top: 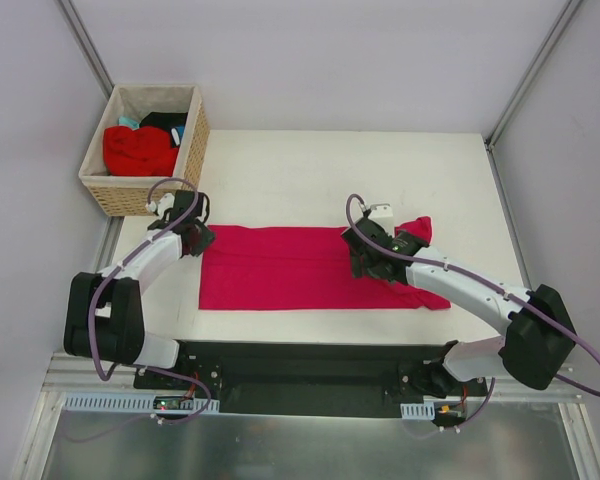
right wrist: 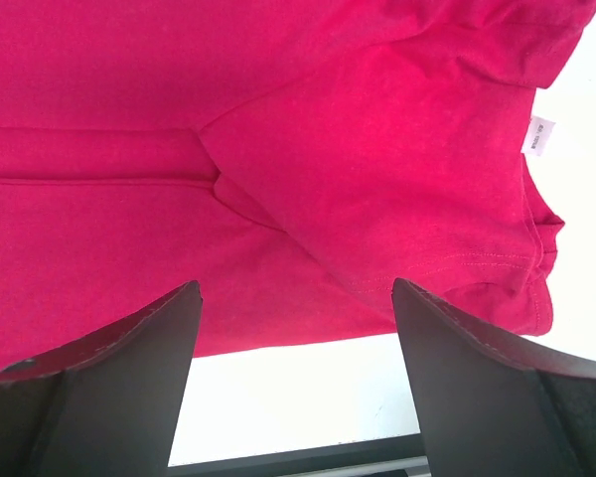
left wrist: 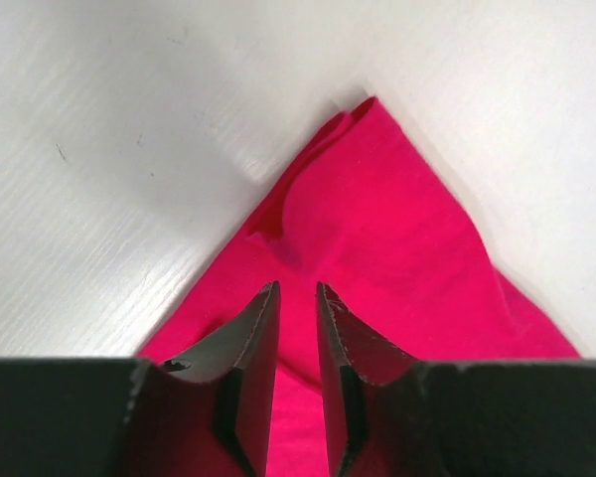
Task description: Fold and stack the t-shirts
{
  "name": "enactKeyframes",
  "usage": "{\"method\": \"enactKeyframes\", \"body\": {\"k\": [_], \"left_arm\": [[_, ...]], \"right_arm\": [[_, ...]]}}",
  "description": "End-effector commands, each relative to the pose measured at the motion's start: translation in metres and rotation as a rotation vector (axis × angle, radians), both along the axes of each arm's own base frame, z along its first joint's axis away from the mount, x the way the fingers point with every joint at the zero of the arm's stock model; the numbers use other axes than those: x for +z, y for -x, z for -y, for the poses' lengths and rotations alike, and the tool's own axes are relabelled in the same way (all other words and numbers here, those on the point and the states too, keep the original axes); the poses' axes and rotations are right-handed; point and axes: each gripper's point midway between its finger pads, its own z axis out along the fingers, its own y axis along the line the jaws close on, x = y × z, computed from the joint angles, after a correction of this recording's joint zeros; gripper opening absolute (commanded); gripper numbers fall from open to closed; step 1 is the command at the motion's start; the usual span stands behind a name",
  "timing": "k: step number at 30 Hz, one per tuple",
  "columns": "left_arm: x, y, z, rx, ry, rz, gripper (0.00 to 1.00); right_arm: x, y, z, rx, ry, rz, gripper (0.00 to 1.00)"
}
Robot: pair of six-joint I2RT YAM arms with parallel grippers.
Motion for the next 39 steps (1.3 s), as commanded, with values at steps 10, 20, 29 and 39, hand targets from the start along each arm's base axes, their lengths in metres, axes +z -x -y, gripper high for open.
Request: {"method": "enactKeyframes", "body": {"k": [10, 20, 29, 39], "left_arm": [[-0.007, -0.02, -0.012, 0.058, -0.05, -0.019, 0.22], [-0.01, -0.02, -0.015, 0.067, -0.054, -0.025, 0.2], [-0.016, -0.008, -0.019, 0.077, -0.056, -0.043, 0.0], [-0.008, 0.022, -0.007, 0.047, 0.028, -0.007, 0.0]], "right_arm": [[0.004, 0.0, 0.003, 0.001, 0.006, 0.024, 0.82], [-0.003, 0.0, 0.002, -0.003, 0.014, 0.006, 0.82], [-0.004, 0.001, 0.003, -0.01, 0.013, 0.004, 0.82], [-0.004, 0.004, 0.002, -0.012, 0.0, 0.0, 0.82]]}}
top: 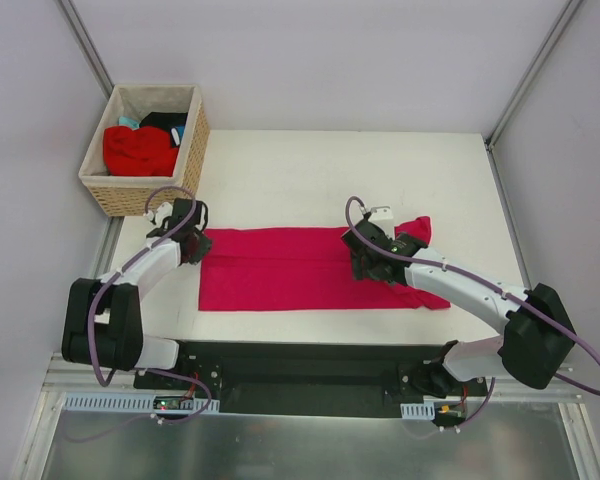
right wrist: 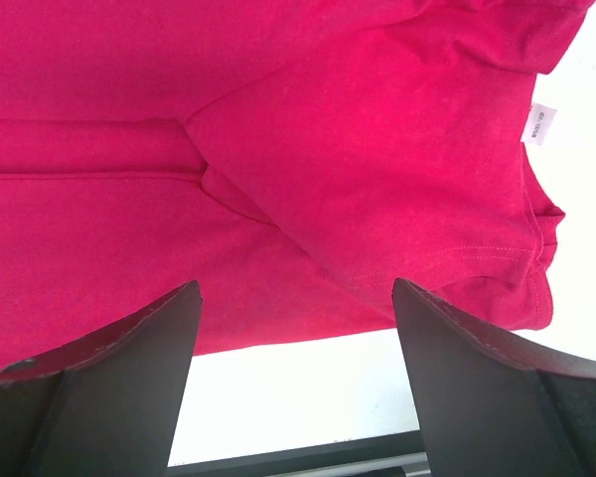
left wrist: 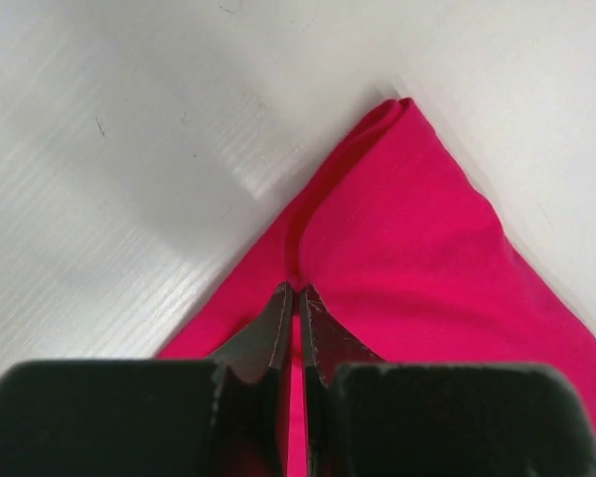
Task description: Fold and stack the t-shirts
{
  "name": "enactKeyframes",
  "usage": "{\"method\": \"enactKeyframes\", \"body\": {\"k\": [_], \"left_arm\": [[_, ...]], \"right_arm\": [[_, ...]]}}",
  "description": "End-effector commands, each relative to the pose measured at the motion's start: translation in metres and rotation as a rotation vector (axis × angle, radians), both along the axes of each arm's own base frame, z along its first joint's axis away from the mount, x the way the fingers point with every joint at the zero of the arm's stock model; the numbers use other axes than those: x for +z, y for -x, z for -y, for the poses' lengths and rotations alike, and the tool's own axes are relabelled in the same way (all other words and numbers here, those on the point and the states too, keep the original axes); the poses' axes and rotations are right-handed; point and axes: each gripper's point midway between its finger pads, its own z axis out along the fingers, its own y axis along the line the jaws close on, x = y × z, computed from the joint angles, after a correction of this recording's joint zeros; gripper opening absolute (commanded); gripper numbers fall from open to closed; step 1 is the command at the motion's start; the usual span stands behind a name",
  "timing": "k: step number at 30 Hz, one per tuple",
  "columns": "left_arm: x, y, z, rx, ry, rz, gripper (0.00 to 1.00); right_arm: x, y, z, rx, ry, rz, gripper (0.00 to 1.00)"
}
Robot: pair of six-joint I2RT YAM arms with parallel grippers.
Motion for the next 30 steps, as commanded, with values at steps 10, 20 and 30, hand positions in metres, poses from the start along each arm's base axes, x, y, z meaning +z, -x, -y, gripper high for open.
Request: {"method": "enactKeyframes", "body": {"k": [10, 20, 30], "left_arm": [[-0.013, 0.039, -0.005, 0.019, 0.012, -0.034, 0.0], [-0.013, 0.029, -0.013, 0.037, -0.038, -0.044, 0.24], [0.055, -0.006, 0.004, -0.011, 0.043, 0.152, 0.89]], "right_arm": [[0.006, 0.001, -0.004, 0.002, -0.018, 0.018, 0.82], [0.008, 0.004, 0.002, -0.002, -0.006, 0.024, 0.82], [0.018, -0.014, -0.005, 0.012, 0.039, 0.064, 0.84]]}}
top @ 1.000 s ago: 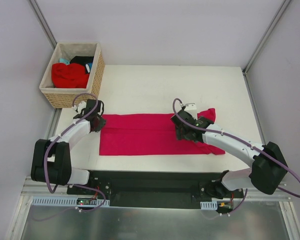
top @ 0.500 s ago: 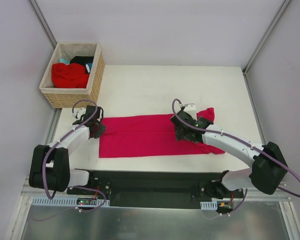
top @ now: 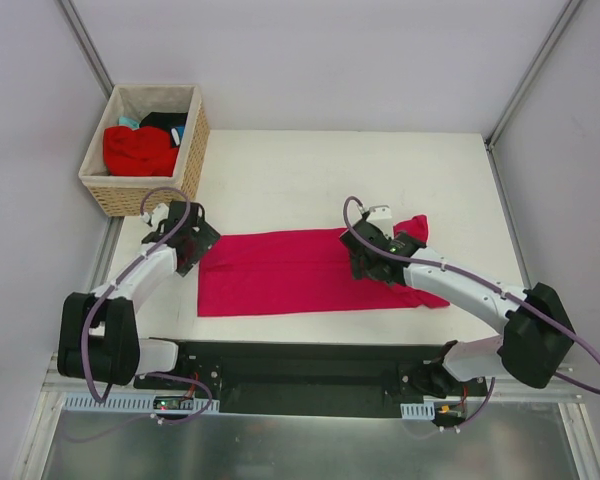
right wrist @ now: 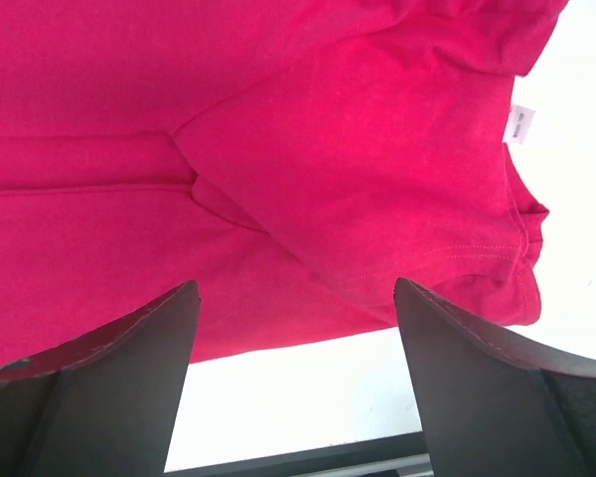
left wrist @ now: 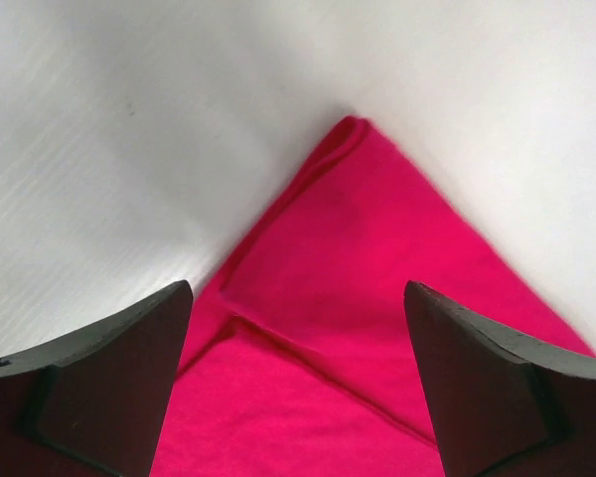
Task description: Fold and stack the t-shirts
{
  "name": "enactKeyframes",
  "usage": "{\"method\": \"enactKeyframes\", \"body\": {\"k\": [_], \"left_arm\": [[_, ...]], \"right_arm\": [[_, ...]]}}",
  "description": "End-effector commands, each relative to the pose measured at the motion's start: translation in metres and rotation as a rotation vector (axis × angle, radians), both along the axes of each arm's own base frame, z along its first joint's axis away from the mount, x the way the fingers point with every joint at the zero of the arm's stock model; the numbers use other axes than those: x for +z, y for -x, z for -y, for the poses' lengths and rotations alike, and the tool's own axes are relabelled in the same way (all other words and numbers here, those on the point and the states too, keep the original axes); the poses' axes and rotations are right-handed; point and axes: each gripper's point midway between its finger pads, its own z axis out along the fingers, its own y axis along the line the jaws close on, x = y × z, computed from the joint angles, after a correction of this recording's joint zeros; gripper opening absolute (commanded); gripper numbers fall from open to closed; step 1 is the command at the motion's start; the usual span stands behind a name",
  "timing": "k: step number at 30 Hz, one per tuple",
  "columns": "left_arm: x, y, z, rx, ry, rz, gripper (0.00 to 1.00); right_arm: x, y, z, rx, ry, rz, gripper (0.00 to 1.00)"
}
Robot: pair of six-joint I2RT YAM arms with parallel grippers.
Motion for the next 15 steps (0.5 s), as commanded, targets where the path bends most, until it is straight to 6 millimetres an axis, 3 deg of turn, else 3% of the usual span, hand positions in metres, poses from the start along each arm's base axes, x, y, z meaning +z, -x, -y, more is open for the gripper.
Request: {"method": "enactKeyframes", "body": {"k": [1, 6, 15], "left_arm": [[0.059, -0.024, 0.007, -0.017, 0.046, 0.165, 0.89], [0.074, -0.031, 0.016, -0.04, 0.082, 0.198, 0.88], [0.027, -0.03, 0.03, -0.061, 0.149, 0.104, 0.87]], "right_arm": [[0.014, -0.016, -0.007, 0.007, 0.025, 0.046, 0.84], [0.001, -0.022, -0.02, 0.013, 0.026, 0.013, 0.84], [-0.005, -0.021, -0.02, 0.017, 0.037, 0.003, 0.84]]}}
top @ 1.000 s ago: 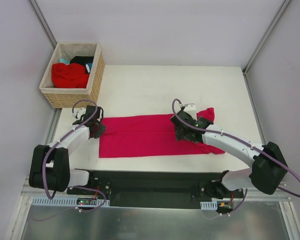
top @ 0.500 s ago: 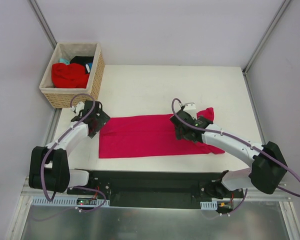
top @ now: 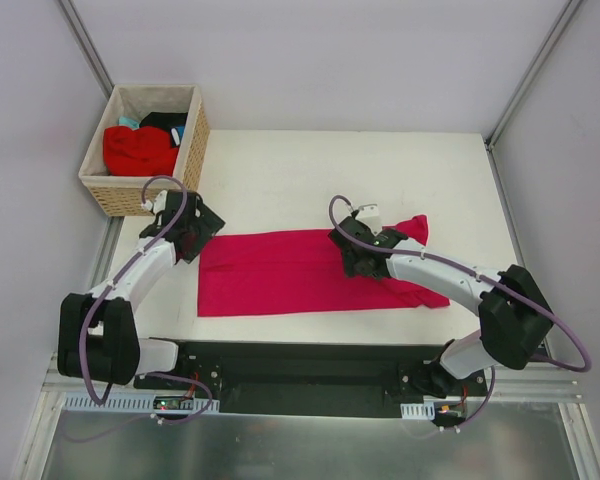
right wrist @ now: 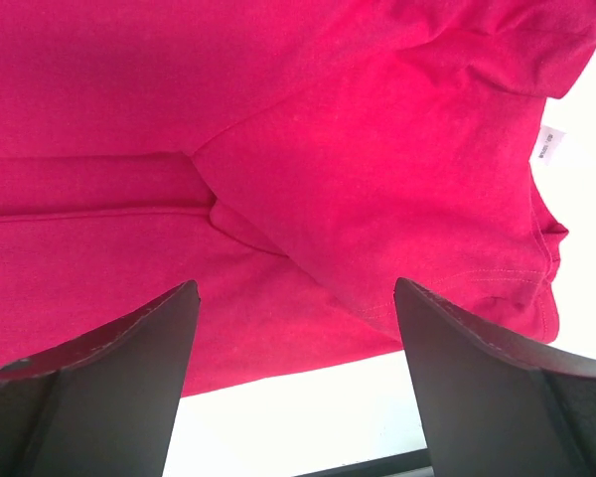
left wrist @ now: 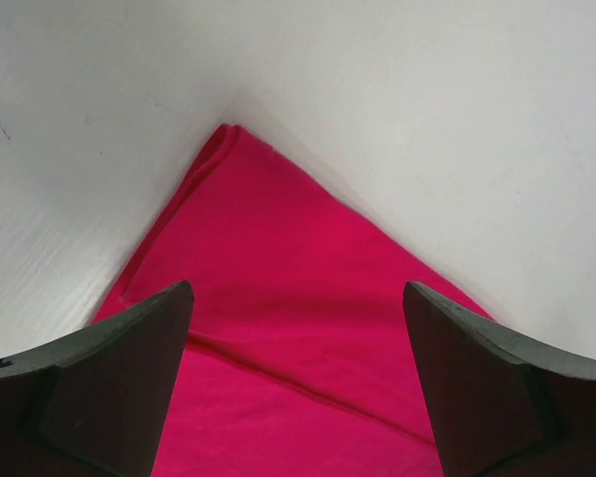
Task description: Fold and stack the t-shirts
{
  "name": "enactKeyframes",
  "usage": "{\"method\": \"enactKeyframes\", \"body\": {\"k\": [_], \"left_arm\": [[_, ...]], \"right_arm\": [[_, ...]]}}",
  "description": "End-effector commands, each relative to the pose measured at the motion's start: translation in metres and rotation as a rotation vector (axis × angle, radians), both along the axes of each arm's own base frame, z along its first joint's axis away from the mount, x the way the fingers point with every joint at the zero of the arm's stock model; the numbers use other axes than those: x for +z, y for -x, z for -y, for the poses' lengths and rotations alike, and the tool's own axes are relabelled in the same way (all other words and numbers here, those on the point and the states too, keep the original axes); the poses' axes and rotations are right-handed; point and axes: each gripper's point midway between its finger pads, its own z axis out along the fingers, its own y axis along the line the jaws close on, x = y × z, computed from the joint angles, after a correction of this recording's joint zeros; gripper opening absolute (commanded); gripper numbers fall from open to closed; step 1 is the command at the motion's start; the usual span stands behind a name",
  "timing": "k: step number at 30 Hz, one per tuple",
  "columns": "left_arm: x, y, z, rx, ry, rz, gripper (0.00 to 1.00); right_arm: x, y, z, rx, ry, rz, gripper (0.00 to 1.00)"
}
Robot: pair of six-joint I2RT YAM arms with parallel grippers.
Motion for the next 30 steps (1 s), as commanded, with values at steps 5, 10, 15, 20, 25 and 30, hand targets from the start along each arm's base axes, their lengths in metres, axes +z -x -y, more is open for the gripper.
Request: {"method": "enactKeyframes", "body": {"k": [5, 10, 15, 20, 25, 30], "left_arm": [[-0.035, -0.002, 0.011, -0.022, 0.06, -0.029, 0.87], [-0.048, -0.002, 0.012, -0.021, 0.061, -0.041, 0.87], [-0.062, 0.004, 0.011, -0.016, 0.06, -0.064, 0.86], [-0.071, 0.014, 0.009, -0.007, 0.056, -0.084, 0.86], [-0.076, 0.022, 0.007, -0.007, 0.053, -0.098, 0.86], [-0.078, 0.026, 0.004, -0.002, 0.049, -0.102, 0.86]], "right_arm": [[0.009, -0.007, -0.007, 0.023, -0.013, 0.028, 0.84], [0.007, -0.01, -0.013, 0.037, -0.015, 0.018, 0.84], [0.001, -0.016, -0.024, 0.07, -0.021, -0.006, 0.84], [-0.017, -0.028, -0.046, 0.101, -0.088, -0.067, 0.84], [-0.04, -0.039, -0.062, 0.13, -0.089, -0.135, 0.82], [-0.049, -0.045, -0.06, 0.122, -0.07, -0.144, 0.82]]}}
